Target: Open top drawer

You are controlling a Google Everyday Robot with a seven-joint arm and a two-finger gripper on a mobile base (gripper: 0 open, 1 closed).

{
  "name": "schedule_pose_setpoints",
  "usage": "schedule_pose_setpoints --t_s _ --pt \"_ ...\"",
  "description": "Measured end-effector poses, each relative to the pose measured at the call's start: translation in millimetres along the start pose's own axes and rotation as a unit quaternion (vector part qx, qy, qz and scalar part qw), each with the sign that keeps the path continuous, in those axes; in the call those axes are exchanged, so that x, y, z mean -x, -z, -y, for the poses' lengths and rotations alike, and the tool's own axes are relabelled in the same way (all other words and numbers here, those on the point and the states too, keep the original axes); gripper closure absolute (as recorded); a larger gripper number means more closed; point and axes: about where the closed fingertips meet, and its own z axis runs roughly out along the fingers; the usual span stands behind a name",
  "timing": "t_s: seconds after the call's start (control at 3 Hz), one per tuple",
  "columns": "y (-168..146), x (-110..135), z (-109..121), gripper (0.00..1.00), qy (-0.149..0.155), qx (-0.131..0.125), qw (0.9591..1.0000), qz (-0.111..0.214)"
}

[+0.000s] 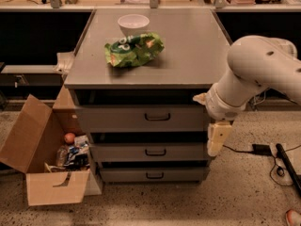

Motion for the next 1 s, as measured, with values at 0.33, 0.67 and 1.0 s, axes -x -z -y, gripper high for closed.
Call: schedule_pose_setpoints --t_s 0.33,0.67,1.0 --pt "-40 -8 38 0.00 0.012 -0.012 0.9998 0.010" --pt "-64 -14 57 0.00 0.009 -0.012 0.9998 0.010" --pt "-92 -20 66 0.02 -0.005 0.000 0.9999 0.011"
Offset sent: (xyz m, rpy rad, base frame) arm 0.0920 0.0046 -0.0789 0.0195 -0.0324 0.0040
